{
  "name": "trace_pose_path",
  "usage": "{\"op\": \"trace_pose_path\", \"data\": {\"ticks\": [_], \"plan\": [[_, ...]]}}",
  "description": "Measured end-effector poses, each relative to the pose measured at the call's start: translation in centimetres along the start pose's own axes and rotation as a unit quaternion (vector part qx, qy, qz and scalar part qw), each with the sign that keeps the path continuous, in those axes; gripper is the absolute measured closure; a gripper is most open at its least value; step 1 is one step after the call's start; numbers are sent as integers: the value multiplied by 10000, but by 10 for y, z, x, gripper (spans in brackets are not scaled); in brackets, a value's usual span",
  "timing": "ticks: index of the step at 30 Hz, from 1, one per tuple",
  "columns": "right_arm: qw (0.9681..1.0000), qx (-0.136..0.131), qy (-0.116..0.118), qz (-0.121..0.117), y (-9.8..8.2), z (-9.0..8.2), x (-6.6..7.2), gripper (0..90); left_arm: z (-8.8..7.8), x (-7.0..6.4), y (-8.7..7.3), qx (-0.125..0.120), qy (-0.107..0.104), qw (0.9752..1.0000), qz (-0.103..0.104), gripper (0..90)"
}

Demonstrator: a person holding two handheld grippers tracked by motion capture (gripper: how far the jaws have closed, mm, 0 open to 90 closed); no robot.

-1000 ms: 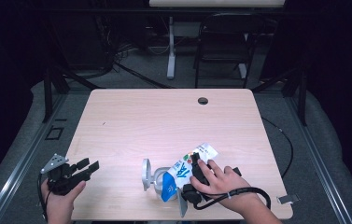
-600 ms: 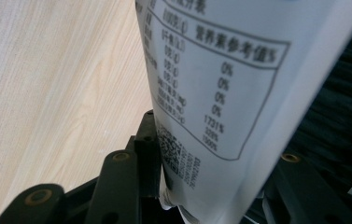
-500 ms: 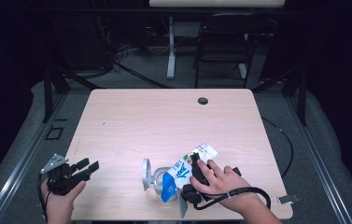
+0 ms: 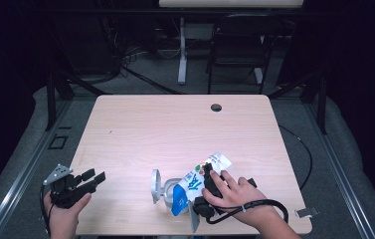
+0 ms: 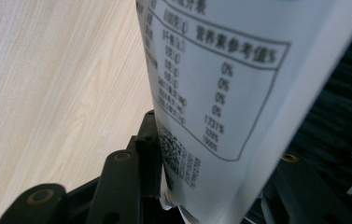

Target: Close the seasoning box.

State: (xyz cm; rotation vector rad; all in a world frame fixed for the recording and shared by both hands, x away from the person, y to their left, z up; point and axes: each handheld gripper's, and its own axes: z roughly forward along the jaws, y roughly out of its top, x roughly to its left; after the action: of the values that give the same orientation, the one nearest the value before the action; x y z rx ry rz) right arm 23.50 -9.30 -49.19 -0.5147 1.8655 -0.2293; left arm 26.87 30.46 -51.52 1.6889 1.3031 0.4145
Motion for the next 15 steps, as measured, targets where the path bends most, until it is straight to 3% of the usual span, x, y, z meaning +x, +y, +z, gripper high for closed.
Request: {"op": "trace_pose_path", "data": {"ticks": [15], "plan": [[10000, -55, -38, -18, -1, 0, -1, 619, 0, 0, 0, 2, 4, 10000, -7, 501]]}}
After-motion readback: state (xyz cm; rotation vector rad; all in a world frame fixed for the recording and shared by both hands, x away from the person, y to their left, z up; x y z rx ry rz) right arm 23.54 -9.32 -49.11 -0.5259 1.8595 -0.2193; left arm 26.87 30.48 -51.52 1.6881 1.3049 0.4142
